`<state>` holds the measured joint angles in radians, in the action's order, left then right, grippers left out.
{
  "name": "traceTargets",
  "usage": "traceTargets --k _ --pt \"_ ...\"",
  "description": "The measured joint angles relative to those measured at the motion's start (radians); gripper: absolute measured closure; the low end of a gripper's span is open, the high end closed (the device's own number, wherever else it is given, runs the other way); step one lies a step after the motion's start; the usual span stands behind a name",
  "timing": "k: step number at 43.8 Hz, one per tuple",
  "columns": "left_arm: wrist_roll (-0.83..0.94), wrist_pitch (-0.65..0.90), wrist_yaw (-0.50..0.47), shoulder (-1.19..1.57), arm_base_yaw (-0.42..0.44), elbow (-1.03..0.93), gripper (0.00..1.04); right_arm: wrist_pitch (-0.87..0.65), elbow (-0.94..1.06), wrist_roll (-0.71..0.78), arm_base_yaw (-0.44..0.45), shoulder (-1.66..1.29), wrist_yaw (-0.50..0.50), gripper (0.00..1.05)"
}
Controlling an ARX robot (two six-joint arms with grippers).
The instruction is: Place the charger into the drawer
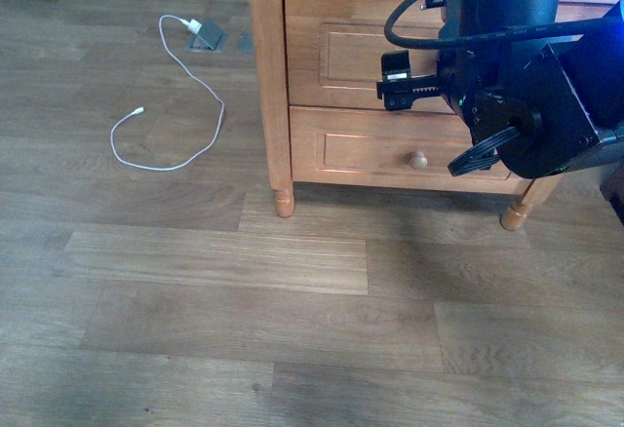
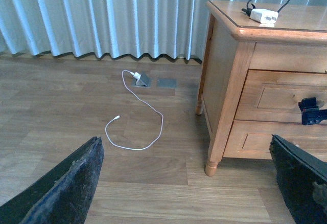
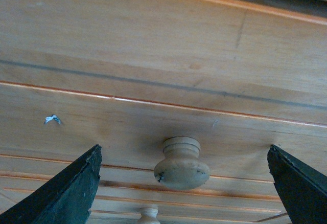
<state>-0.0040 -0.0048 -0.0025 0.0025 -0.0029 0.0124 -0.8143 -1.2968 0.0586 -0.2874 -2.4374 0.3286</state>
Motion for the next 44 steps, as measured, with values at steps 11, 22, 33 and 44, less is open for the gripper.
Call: traceTargets --k 11,22,33,44 --pt "0.000 0.000 0.000 0.000 0.000 0.000 0.06 0.000 -0.002 0.009 0.000 -0.006 -0.001 0.45" --pt "0.000 0.000 0.000 0.000 0.000 0.000 0.06 0.004 -0.002 0.020 -0.003 -0.007 -0.016 0.81" --pt "0.000 0.000 0.000 0.000 0.000 0.000 0.06 0.019 0.072 -0.022 0.002 0.045 -0.066 0.82" --pt "0.000 0.000 0.000 0.000 0.000 0.000 0.06 0.000 0.328 -0.105 -0.009 0.209 -0.138 0.82"
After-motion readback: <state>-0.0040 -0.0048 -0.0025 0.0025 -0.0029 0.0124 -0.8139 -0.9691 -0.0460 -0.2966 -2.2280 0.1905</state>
